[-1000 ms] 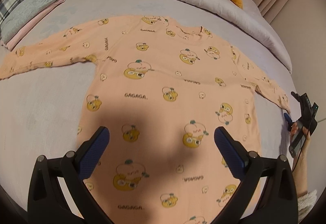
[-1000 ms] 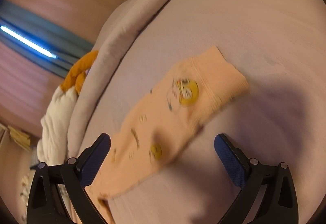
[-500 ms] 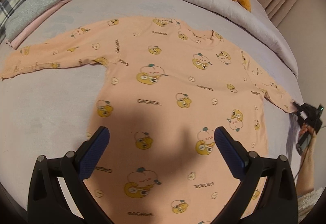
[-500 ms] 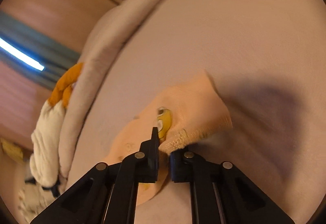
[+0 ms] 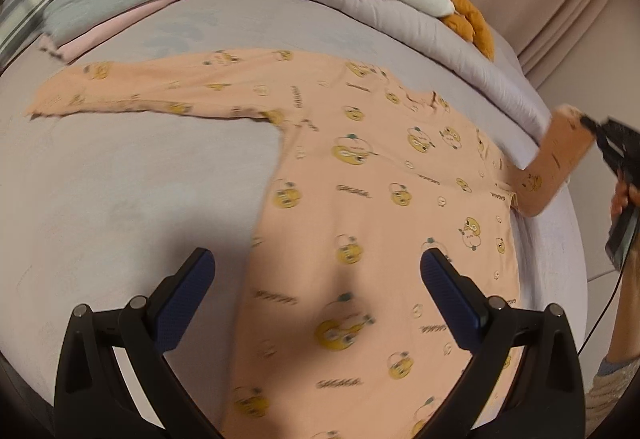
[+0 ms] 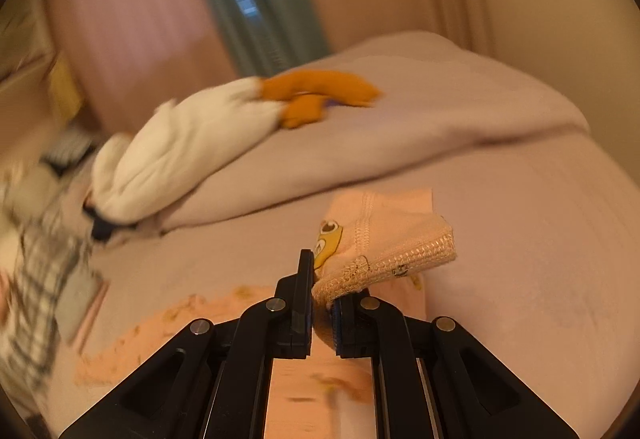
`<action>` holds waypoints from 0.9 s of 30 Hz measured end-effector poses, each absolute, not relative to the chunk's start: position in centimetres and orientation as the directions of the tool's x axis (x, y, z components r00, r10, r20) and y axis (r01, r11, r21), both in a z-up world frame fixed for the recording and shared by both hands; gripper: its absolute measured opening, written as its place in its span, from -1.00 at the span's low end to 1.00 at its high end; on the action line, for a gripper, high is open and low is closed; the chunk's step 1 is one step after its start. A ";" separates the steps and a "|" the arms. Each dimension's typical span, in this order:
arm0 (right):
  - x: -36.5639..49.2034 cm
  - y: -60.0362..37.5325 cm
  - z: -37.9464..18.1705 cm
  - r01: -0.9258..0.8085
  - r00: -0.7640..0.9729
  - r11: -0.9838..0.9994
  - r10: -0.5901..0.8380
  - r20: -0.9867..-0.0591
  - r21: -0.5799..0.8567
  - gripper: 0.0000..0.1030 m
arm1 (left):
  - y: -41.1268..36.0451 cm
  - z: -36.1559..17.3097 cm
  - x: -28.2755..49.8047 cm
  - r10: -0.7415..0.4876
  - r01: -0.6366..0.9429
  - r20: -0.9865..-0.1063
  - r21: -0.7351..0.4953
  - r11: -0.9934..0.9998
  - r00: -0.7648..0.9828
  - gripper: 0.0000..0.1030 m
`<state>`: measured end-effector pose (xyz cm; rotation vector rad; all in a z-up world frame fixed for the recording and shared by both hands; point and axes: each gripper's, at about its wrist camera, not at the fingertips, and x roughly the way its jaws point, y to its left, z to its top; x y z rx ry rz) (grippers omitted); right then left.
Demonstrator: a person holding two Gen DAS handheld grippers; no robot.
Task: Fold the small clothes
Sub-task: 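Lift the sleeve with the right tool, lay it across the shirt body, release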
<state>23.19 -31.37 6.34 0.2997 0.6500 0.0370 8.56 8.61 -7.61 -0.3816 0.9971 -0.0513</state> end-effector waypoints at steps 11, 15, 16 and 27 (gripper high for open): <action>25.8 -10.5 3.0 -0.216 0.752 0.975 0.131 -0.646 -0.054 -0.82 | 14.7 -9.3 5.8 -0.200 -0.238 -0.806 -0.385 0.892 0.557 0.99; 26.1 -3.8 -2.4 -0.304 0.710 0.927 0.066 -0.701 -0.221 -0.82 | 16.2 -9.5 5.4 -0.184 -0.268 -0.809 -0.386 0.883 0.558 0.99; 25.9 -2.7 -3.2 -0.321 0.704 0.913 0.053 -0.709 -0.250 -0.82 | 16.5 -9.6 5.3 -0.179 -0.276 -0.810 -0.384 0.881 0.558 0.99; 23.3 3.9 -7.8 -0.529 0.625 0.778 0.086 -0.776 -0.340 0.02 | 18.4 -9.6 5.2 -0.160 -0.315 -0.811 -0.390 0.865 0.563 0.99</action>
